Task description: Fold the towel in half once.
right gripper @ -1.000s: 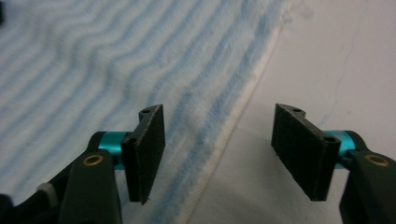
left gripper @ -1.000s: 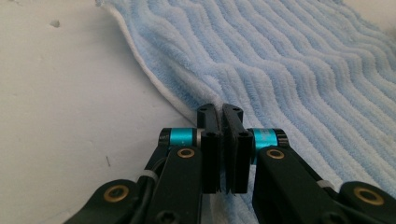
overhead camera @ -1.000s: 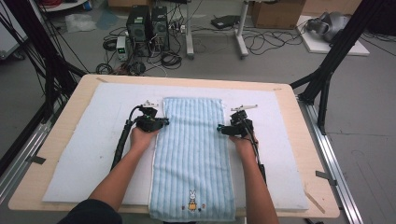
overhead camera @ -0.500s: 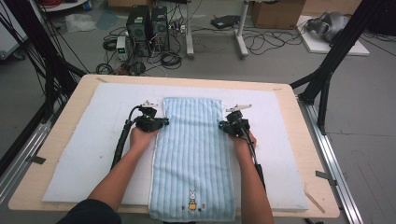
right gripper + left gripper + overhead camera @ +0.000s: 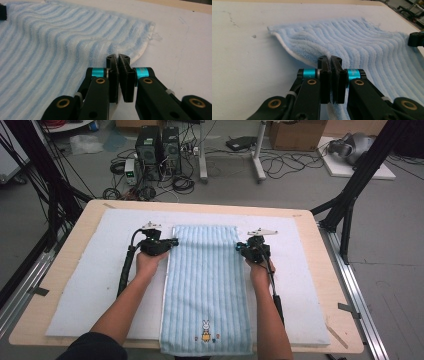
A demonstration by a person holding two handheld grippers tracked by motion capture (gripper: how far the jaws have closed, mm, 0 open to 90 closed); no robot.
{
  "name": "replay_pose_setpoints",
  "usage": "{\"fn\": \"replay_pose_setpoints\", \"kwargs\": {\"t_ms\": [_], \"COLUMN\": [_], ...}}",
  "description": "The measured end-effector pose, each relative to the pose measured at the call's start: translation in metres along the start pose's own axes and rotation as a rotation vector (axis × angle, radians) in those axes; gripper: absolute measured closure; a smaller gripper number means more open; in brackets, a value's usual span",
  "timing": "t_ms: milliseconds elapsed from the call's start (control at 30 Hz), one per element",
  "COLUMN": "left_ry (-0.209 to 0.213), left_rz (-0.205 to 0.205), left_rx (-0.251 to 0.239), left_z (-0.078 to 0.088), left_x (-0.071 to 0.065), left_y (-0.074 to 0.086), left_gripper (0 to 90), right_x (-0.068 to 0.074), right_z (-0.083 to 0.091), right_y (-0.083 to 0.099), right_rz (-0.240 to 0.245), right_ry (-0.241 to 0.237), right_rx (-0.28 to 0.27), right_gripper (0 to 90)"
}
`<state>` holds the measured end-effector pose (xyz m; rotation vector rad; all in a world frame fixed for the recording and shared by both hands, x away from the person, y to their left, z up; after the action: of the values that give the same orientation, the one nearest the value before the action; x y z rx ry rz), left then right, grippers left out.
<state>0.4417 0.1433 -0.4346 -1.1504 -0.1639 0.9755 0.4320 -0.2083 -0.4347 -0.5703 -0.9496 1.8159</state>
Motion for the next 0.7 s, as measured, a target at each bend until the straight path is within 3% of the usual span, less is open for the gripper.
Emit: {"fn": "replay_pose_setpoints", "kwargs": {"t_ms": [233, 467, 533, 700], "left_ry": [0.035, 0.062, 0.076, 0.118], "left_rz": [-0.041, -0.082, -0.109, -0.128], "left_rx": [-0.018, -0.006, 0.0, -0.017], "left_z": [0.016, 0.034, 0.04, 0.054], "left_x": [-0.014, -0.03, -0.037, -0.053], "left_y": [0.002, 0.016, 0.021, 0.032], "left_gripper": [86.2, 86.1, 86.0, 85.9], "right_x": [0.005, 0.012, 0.015, 0.022], "right_z": [0.016, 0.038, 0.045, 0.064], "right_y": [0.002, 0.014, 0.017, 0.028], "right_rz": [0.02, 0.01, 0.021, 0.047], "right_ry": [-0.024, -0.053, -0.058, -0.075], "right_rx": [0.023, -0.002, -0.004, -0.018], "right_gripper": [86.5, 86.5, 86.5, 86.5]}}
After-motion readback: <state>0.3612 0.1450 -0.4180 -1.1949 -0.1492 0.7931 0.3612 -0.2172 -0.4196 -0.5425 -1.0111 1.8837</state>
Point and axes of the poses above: each handheld gripper's, and its own axes: z roughly backward along the jaws, y roughly out of its underside, x roughly to its left, the point moved 1 cm from there along -z, roughly forward along the jaws, and after that the axes turned 7 degrees about y, right-handed, at the moved point
